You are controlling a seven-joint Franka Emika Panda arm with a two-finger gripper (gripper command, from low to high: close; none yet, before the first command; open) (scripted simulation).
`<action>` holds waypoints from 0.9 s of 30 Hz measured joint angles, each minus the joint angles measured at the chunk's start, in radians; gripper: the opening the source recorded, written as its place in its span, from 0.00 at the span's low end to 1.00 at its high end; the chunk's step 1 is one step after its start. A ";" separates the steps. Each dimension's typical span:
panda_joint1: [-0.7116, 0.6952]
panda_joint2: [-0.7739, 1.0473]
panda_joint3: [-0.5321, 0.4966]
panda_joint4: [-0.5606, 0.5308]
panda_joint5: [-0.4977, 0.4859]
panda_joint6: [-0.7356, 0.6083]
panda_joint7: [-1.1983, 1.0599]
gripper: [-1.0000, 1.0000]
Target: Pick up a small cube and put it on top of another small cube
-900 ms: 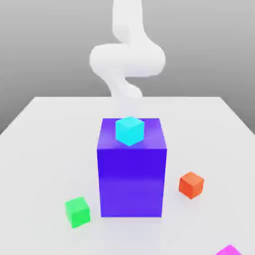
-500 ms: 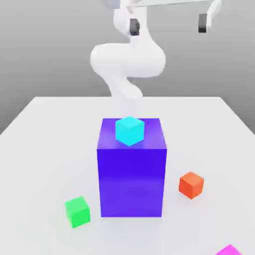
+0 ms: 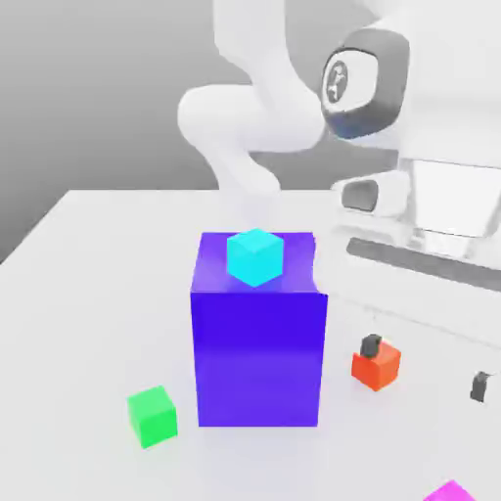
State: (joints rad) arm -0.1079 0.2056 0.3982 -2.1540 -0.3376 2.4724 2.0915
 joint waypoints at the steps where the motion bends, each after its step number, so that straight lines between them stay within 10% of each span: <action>1: 0.010 0.033 -0.001 0.005 -0.006 0.007 0.040 0.50; 12: 0.157 0.380 -0.076 0.064 -0.025 0.153 0.355 0.50; 13: 0.170 0.411 -0.092 0.072 -0.038 0.176 0.366 0.00; 27: 0.057 0.229 -0.006 -0.002 0.102 0.092 0.269 0.00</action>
State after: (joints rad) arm -0.0513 0.4349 0.3926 -2.1561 -0.2356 2.5648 2.3605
